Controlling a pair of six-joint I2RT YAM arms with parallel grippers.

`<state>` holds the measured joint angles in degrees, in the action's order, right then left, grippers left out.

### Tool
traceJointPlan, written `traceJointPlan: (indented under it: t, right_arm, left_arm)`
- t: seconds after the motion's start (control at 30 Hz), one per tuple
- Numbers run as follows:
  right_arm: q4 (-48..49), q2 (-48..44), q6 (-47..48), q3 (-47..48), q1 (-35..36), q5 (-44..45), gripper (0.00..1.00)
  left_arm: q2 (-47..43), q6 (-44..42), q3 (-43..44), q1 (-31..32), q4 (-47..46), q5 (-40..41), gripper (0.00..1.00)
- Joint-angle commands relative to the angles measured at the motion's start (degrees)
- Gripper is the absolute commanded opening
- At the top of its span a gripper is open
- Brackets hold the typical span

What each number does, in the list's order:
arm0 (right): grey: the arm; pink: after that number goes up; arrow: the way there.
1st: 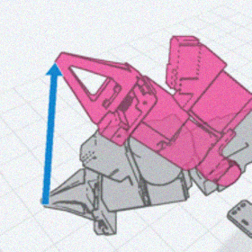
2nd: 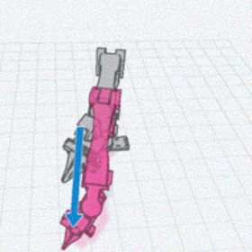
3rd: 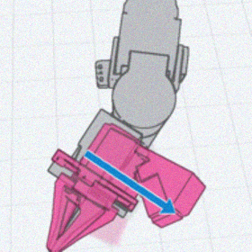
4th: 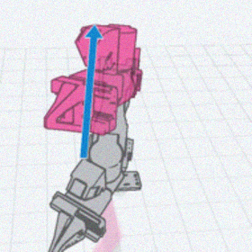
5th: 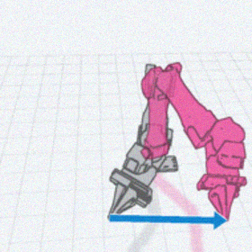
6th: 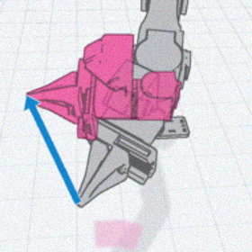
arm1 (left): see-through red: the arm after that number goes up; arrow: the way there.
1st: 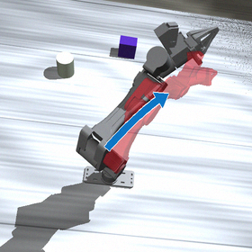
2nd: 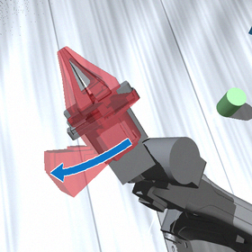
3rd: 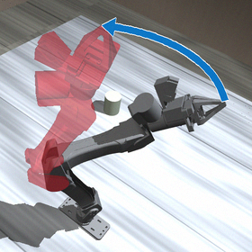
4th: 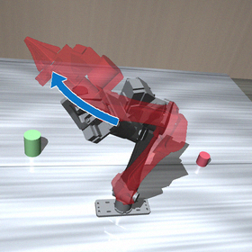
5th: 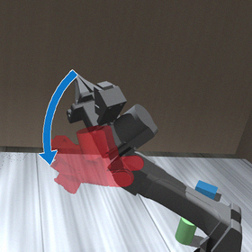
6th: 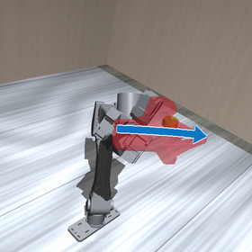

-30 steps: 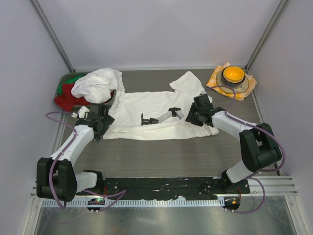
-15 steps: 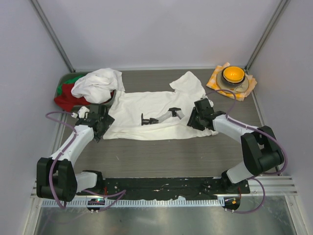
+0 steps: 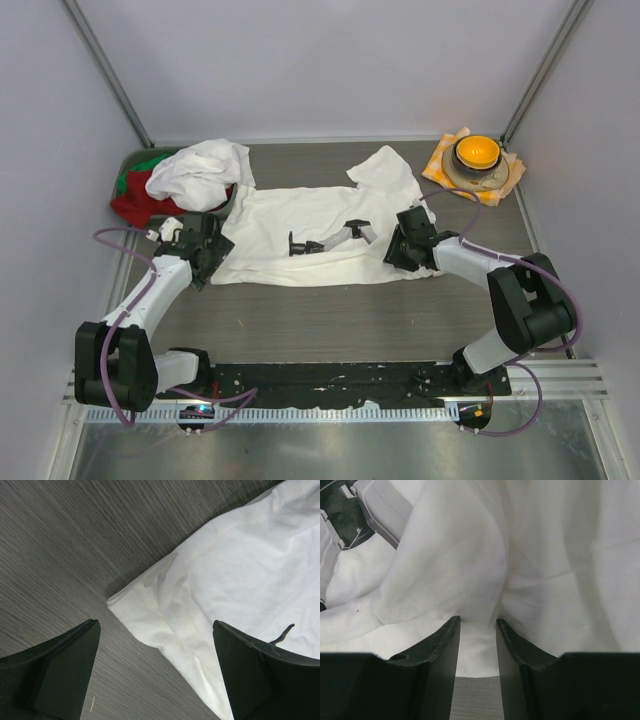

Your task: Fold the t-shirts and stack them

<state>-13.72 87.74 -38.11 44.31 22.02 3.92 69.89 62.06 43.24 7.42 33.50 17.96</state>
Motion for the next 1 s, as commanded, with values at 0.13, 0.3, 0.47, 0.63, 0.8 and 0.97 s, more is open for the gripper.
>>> traceJointPlan:
  t: [0.13, 0.3, 0.47, 0.63, 0.8, 0.97]
  right_arm:
    - [3.26, 1.73, -0.83, 0.33, 0.39, 0.56, 0.26]
    - [1.94, 1.38, -0.21, 1.65, 0.39, 0.91, 0.21]
    - [-0.69, -0.11, 1.19, 3.41, 0.57, 2.66, 0.24]
    - [-2.02, -0.73, 2.25, 4.29, 0.74, 5.13, 0.26]
    - [-0.96, 0.76, 2.16, 4.11, 0.74, 5.04, 0.23]
    - [-0.44, 1.73, 2.16, 4.46, 0.74, 5.13, 0.13]
  left_arm:
    - [0.34, -0.89, -0.35, 0.23, -0.36, 1.29, 1.0]
    - [0.69, -0.98, -0.18, 0.14, -0.54, 1.38, 1.0]
    - [1.04, -1.07, -0.09, 0.14, -0.8, 1.12, 1.0]
    - [1.39, -0.98, -0.44, 0.14, -1.33, 0.77, 1.0]
    - [1.04, -1.15, -0.7, 0.14, -1.33, 1.03, 1.0]
    - [0.95, -1.24, -0.53, 0.14, -0.98, 1.38, 1.0]
